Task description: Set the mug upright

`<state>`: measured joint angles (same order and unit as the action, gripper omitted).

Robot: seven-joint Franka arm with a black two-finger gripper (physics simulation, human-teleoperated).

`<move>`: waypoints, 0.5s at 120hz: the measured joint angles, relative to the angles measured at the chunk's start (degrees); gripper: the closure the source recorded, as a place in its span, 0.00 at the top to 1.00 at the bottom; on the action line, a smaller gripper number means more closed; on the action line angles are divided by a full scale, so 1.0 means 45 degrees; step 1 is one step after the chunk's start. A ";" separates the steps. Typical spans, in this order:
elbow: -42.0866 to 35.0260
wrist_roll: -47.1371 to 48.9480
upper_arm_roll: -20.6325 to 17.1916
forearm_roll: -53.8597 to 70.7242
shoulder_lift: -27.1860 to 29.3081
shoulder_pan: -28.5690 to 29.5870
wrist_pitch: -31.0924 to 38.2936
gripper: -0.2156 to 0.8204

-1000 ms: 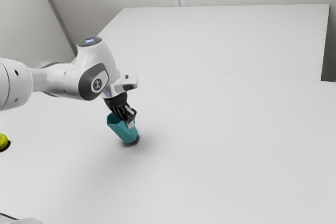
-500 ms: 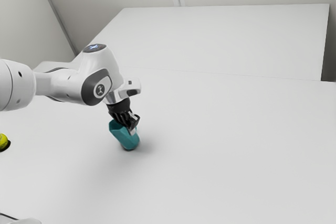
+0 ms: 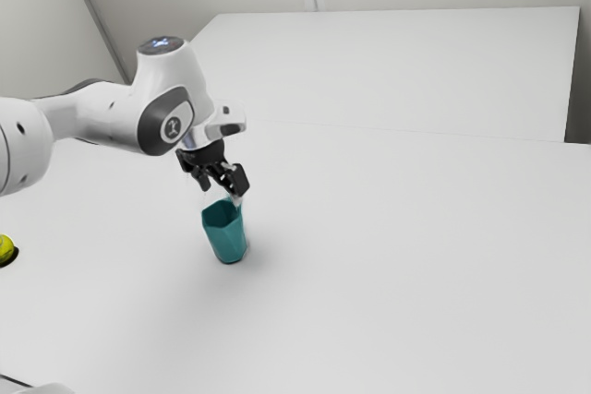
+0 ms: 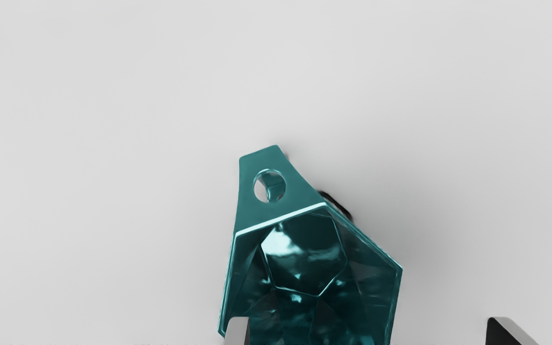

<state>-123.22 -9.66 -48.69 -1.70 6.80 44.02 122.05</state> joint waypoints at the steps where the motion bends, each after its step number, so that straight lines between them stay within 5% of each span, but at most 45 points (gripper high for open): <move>1: 0.0116 0.0001 0.0008 -0.0046 0.0015 -0.0004 -0.0096 0.73; 37: 0.5413 0.0057 0.0119 -0.0514 -0.0105 -0.0030 -0.4365 0.78; 49: 0.6555 0.0081 0.1757 -0.0510 -0.0430 -0.1284 -0.5392 0.78; 60: 0.8010 0.0176 0.4430 -0.0097 -0.1208 -0.4229 -0.6425 0.79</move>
<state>-87.18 -8.87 -28.76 -2.14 1.37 25.00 93.13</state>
